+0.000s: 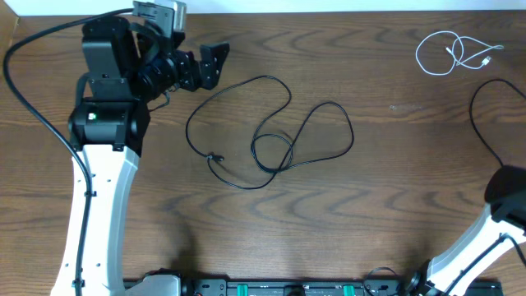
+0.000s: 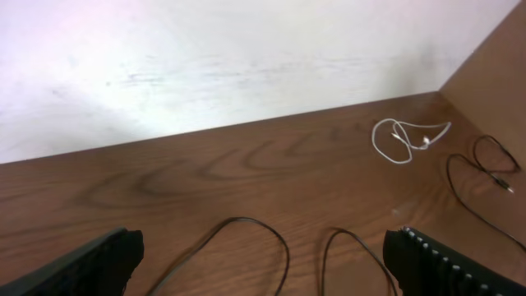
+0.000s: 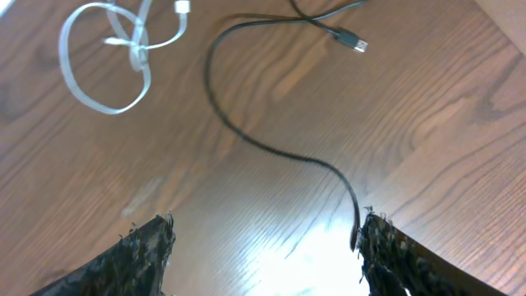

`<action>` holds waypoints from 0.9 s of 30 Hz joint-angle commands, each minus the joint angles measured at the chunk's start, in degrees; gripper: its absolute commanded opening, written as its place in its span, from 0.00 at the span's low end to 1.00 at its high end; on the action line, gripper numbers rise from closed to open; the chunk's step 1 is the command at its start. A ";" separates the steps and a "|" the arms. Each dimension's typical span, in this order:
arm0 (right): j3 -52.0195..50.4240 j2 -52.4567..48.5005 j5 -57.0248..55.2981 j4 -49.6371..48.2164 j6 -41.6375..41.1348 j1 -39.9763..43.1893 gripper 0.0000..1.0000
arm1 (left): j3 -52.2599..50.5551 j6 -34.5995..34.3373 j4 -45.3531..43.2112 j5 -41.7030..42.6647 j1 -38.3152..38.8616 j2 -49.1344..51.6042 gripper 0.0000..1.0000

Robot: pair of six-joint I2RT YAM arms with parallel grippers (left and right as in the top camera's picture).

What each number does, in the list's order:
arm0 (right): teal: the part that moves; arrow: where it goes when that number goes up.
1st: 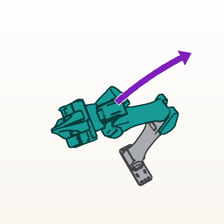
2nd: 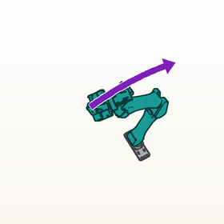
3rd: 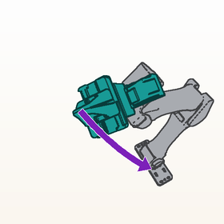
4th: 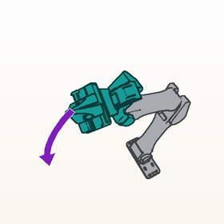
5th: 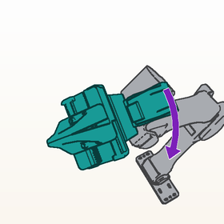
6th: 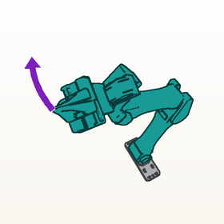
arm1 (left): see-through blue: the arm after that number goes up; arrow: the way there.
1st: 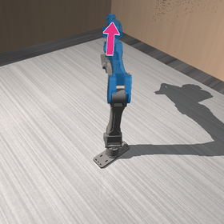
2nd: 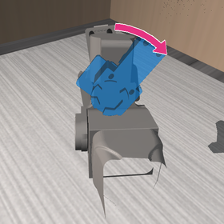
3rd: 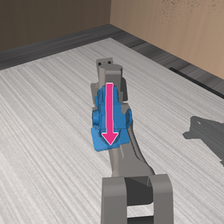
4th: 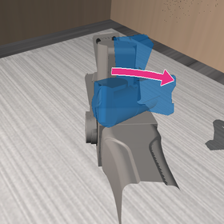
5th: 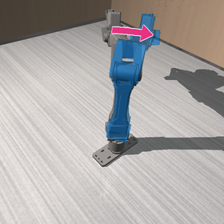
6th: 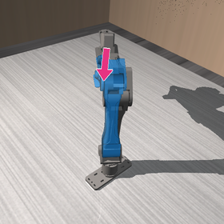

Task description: Untangle cables

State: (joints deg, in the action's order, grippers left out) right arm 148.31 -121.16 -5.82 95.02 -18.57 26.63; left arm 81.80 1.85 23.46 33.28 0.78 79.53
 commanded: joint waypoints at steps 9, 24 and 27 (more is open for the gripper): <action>-0.04 6.27 0.17 2.29 -0.92 -18.62 0.72 | 1.79 1.07 -0.13 -1.95 -1.36 -0.35 0.98; -8.33 6.08 -0.81 2.25 -2.64 -46.12 0.74 | 1.79 1.05 0.42 -11.08 -6.01 -0.35 0.98; -11.54 6.08 -0.90 1.36 -2.84 -49.51 0.72 | 1.79 1.03 0.24 -11.06 -7.41 -0.35 0.98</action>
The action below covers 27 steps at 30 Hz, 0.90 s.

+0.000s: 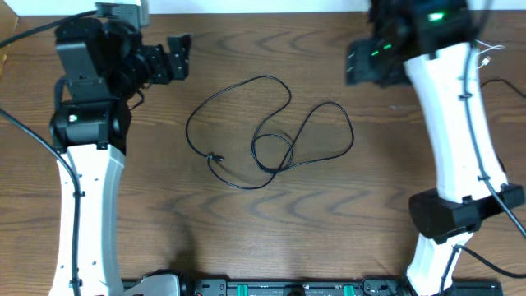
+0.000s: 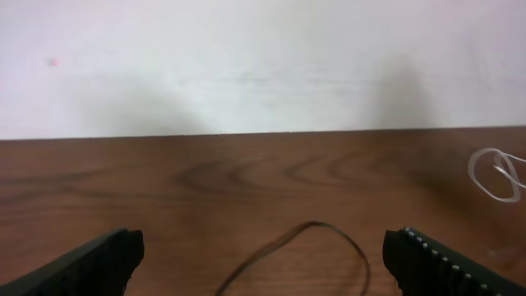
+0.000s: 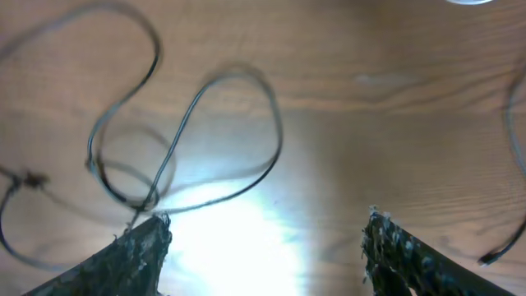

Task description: Untangle cables

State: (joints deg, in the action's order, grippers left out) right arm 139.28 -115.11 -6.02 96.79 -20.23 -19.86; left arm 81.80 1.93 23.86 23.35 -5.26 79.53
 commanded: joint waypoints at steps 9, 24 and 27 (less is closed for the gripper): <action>-13.11 0.02 5.07 -5.95 -1.66 -10.91 0.73 | 1.79 0.96 -0.26 -1.14 -2.49 -0.35 0.98; -37.83 0.02 8.98 -23.61 -13.99 -22.23 0.74 | 1.79 0.92 -0.35 0.09 -2.49 -0.57 0.98; -40.87 0.02 9.53 -25.90 -16.04 -23.28 0.74 | 1.79 0.74 -0.37 0.17 -2.49 -0.79 0.98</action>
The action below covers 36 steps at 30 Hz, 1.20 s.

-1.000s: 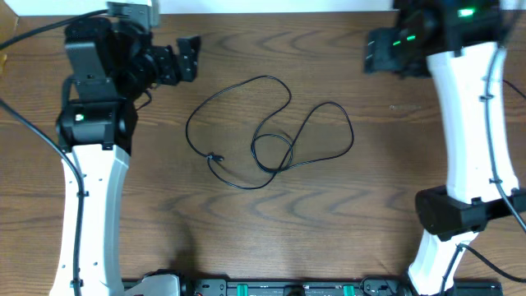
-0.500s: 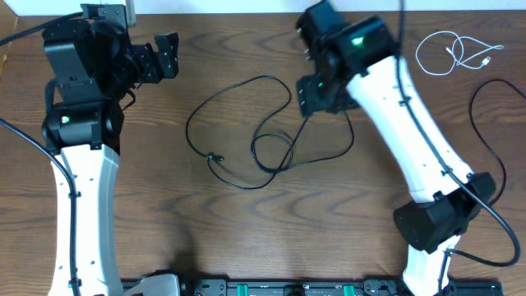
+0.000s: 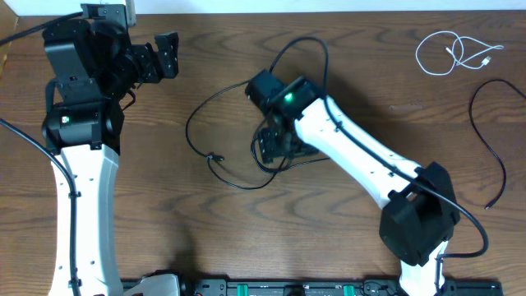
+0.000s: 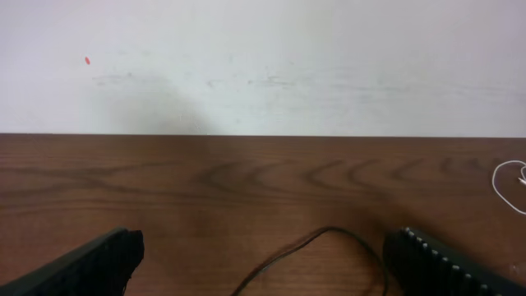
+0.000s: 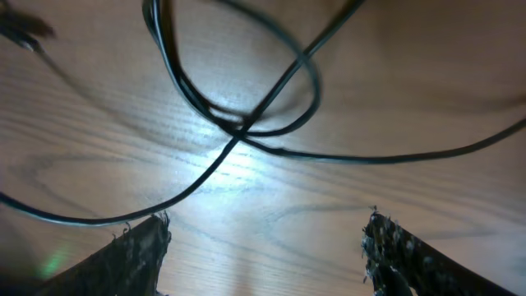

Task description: Untangle cables

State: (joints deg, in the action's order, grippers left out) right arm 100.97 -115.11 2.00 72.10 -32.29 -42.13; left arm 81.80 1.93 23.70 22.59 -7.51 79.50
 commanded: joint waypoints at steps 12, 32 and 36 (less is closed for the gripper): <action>-11.76 0.00 2.27 -9.01 -10.97 -4.13 0.76 | 1.79 0.70 -0.28 4.33 -0.24 -0.98 0.98; -13.79 -0.52 -7.34 -20.02 -2.29 -0.37 0.79 | 1.79 0.74 -0.42 5.27 -0.24 -1.92 0.98; -13.79 -0.55 -7.37 -21.59 -1.88 0.87 0.80 | 1.79 0.74 -0.42 5.29 -0.24 -2.01 0.98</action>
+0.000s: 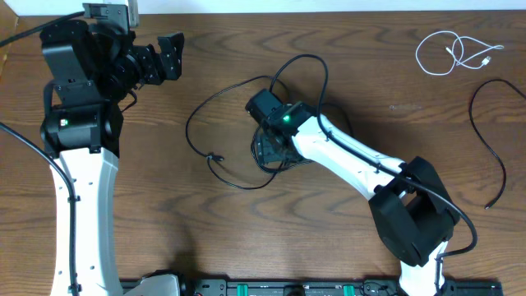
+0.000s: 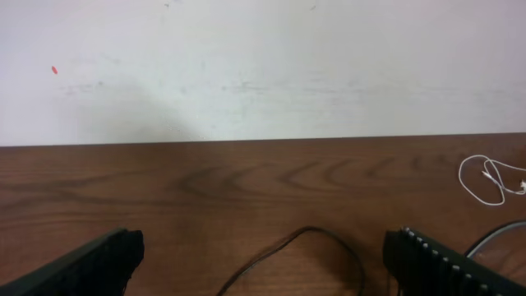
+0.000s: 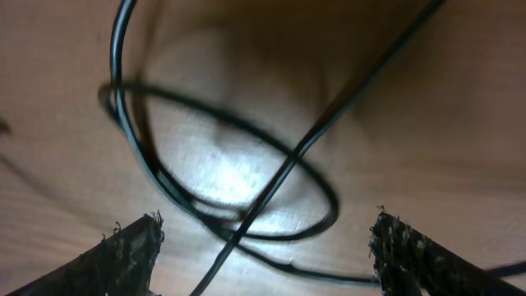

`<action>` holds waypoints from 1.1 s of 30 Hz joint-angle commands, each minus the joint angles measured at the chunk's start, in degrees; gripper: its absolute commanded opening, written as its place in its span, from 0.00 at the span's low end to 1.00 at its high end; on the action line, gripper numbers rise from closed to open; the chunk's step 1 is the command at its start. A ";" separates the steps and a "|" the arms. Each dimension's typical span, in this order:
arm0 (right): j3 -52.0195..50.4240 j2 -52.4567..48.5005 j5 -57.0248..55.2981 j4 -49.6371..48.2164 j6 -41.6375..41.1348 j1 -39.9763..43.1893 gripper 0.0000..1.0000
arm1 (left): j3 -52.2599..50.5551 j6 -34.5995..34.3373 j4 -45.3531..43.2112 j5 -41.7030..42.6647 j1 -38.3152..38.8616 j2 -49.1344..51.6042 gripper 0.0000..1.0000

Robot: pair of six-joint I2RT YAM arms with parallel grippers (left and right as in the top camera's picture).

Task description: Untangle cables

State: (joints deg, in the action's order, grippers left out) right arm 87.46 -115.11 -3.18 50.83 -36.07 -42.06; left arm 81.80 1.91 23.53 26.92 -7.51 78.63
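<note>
A thin black cable (image 1: 234,90) lies in tangled loops mid-table, its plug (image 1: 215,156) at the lower left. My right gripper (image 1: 272,151) hangs open low over the spot where the loops cross. In the right wrist view the crossing strands (image 3: 275,177) lie between the two dark fingers (image 3: 131,255), untouched as far as I can tell. My left gripper (image 1: 169,56) is open at the far left, off the table and aimed along it. One cable loop (image 2: 316,238) shows between its fingers (image 2: 90,263).
A coiled white cable (image 1: 452,51) lies at the far right corner and shows small as the white cable (image 2: 489,177) in the left wrist view. Another black cable (image 1: 481,123) curves along the right edge. A white wall borders the table's far side.
My right gripper has come closer to the cable's crossing, which now looms larger between its open fingers. The left wrist view has shifted slightly, showing more of the white cable.
First my right arm was at the right edge, above the other black cable and the white one. Then it was high over the table's far right. Later it was open above the tangle, and now lower over it. The left gripper stayed open, drawn back leftward.
</note>
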 commanded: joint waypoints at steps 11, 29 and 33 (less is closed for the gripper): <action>-0.28 -3.48 1.68 -2.03 2.08 -0.07 0.80 | 1.79 0.76 -0.22 0.96 -0.24 -1.18 0.98; -0.76 -7.43 1.22 -1.46 -0.33 -1.05 0.76 | 1.79 0.76 -0.20 0.96 -0.24 -1.62 0.98; -2.12 -7.50 0.55 -2.32 -1.16 -1.01 0.71 | 1.79 0.76 -0.20 0.96 -0.24 -2.40 0.98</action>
State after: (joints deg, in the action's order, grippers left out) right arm 87.00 -122.19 -1.78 48.97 -35.77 -42.78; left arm 81.80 1.93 23.55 26.92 -7.51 78.19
